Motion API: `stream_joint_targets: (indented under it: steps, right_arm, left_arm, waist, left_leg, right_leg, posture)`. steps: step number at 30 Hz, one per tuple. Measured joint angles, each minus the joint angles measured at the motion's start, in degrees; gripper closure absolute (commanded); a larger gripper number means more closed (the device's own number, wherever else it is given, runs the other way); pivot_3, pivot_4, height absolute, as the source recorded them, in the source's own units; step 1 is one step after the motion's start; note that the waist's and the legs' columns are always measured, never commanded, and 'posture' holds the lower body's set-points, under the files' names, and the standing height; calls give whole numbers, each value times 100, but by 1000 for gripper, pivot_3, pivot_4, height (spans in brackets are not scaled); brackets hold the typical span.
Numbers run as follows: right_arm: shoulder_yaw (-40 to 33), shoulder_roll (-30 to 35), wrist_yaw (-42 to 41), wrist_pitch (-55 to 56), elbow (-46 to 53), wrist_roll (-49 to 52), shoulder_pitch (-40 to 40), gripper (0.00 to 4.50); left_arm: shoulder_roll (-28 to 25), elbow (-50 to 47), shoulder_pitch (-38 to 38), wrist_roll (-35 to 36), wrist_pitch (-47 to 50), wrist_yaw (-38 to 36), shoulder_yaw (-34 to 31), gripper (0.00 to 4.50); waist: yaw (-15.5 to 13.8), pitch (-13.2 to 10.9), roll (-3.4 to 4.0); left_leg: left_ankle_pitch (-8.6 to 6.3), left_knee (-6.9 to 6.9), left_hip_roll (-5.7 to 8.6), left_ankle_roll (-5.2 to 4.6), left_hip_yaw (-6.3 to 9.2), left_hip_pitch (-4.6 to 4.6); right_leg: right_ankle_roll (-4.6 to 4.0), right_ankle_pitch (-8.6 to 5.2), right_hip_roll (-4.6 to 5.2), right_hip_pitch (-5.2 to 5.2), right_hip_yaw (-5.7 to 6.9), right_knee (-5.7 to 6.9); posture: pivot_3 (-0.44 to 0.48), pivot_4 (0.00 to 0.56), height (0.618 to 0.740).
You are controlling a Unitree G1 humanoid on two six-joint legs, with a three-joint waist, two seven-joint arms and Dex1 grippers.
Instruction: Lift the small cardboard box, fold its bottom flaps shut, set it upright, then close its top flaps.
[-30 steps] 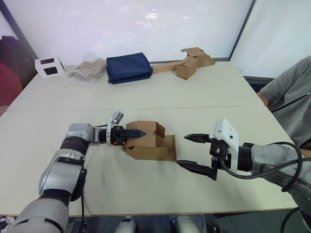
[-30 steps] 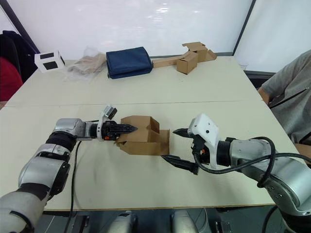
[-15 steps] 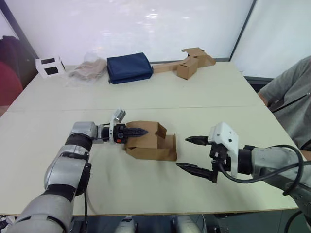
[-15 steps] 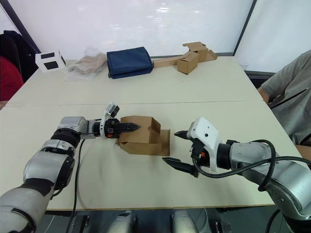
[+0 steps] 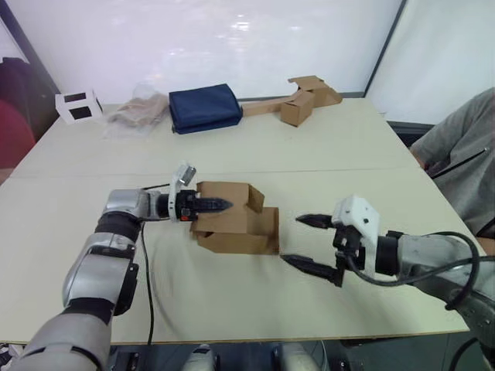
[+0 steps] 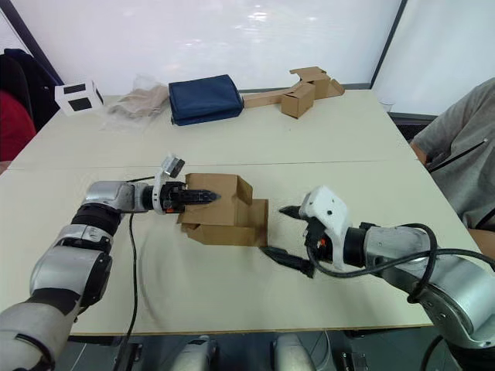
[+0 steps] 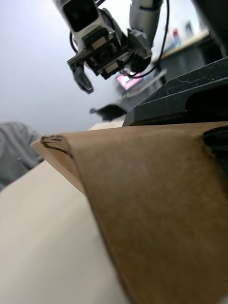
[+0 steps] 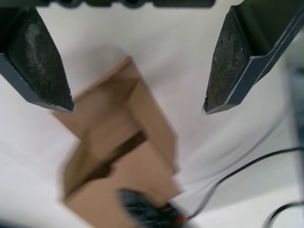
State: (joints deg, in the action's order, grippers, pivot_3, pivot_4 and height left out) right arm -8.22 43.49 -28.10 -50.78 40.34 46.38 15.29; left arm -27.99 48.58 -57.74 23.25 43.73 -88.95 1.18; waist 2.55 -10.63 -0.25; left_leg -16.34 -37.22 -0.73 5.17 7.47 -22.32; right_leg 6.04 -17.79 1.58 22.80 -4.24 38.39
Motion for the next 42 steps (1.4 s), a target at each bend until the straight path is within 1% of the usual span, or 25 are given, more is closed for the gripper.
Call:
stream_joint_targets:
  steps: [2,6,7,8,10,12,15,18,22,24,28,31,35,42]
  right_arm:
    - [-195,-270,174,71,-228,30,153,960]
    - [-353,-1071,694,316,-613,114,576,2324]
    - [-356,-1196,798,376,-686,109,653,2466]
    - [-356,-1358,921,441,-775,87,760,2968]
    - [-344,-1620,1101,573,-955,-12,974,3472]
    - [-310,-1888,1252,735,-1188,-104,1248,4413]
    - [-255,-2461,1630,969,-1590,-240,1667,4413]
    - [-39,-2583,1639,1061,-1935,-447,1877,4413]
    - [174,-2779,1479,1296,-2430,-675,2367,4413]
    - [206,-2804,1420,1396,-2499,-702,2426,4413]
    - [333,-2820,913,1486,-2822,-741,2496,4413]
    - [389,-2819,704,1487,-2837,-748,2564,4413]
    - [452,-2807,555,1513,-2836,-832,2571,4413]
    - [454,-2789,409,1481,-2784,-882,2566,4413]
  left_arm:
    - [-79,-412,32,-14,-314,181,-59,4500]
    - [-85,-1367,66,1,-755,643,-258,4500]
    - [-80,-1521,60,8,-822,742,-290,4500]
    - [-76,-1676,44,39,-875,862,-343,4500]
    - [-74,-1821,7,64,-996,1044,-443,4500]
    - [-72,-1918,-72,87,-1115,1185,-479,4500]
    - [-79,-2014,-265,111,-1205,1289,-492,4500]
    - [-128,-2056,-393,122,-1273,1305,-505,4500]
    - [-119,-2060,-397,147,-1310,1286,-506,4500]
    - [-103,-2061,-397,225,-1302,1266,-503,4500]
    - [-112,-2061,-457,258,-1257,1079,-459,4500]
    - [-109,-2152,-509,350,-1148,1046,-459,4500]
    - [-101,-2250,-509,480,-962,1040,-460,4500]
    - [-136,-2723,-375,746,-394,901,-414,4500]
  waist:
    - [-14,-1,-1]
    - [-3,-1,-1]
    - [-2,0,1]
    - [1,0,1]
    - [11,0,1]
    - [18,0,1]
    - [38,0,1]
    - [49,0,2]
    - [126,0,2]
    - [152,0,2]
    - [163,0,3]
    - [163,0,3]
    - [158,0,3]
    - [161,0,3]
  left_leg:
    - [0,1,-1,1,2,-4]
    - [2,-1,-2,4,2,-5]
    - [2,-1,-1,4,2,-4]
    - [2,0,-1,3,2,-4]
    - [2,0,-1,3,1,-4]
    - [2,1,-1,3,1,-4]
    - [3,3,-1,6,1,-4]
    - [4,3,1,7,-1,-5]
    - [4,5,1,7,0,-5]
    - [6,8,1,10,1,-5]
    - [6,7,0,10,0,-5]
    - [6,8,0,10,1,-6]
    - [5,7,0,8,1,-6]
    - [6,7,0,10,1,-6]
  right_leg:
    - [0,0,1,0,1,-4]
    - [0,1,1,3,1,0]
    - [0,1,1,3,1,2]
    - [0,1,0,4,1,3]
    - [0,1,-1,7,0,4]
    - [0,1,-2,10,0,7]
    - [0,1,-2,12,0,10]
    - [0,1,0,12,-1,8]
    - [0,0,-2,14,0,13]
    - [-1,0,-1,16,-1,12]
    - [-1,0,-3,19,-1,16]
    - [-1,0,-2,20,-2,15]
    - [-1,0,-2,20,-1,16]
    - [-1,0,-2,20,-2,16]
  posture:
    - [0,150,740]
    - [0,150,740]
    - [0,150,740]
    - [0,150,740]
    - [0,150,740]
    - [0,150,740]
    - [0,150,740]
    - [0,150,740]
    - [0,150,740]
    - [0,150,740]
    - [0,150,740]
    - [0,150,740]
    - [0,150,740]
    - [0,150,740]
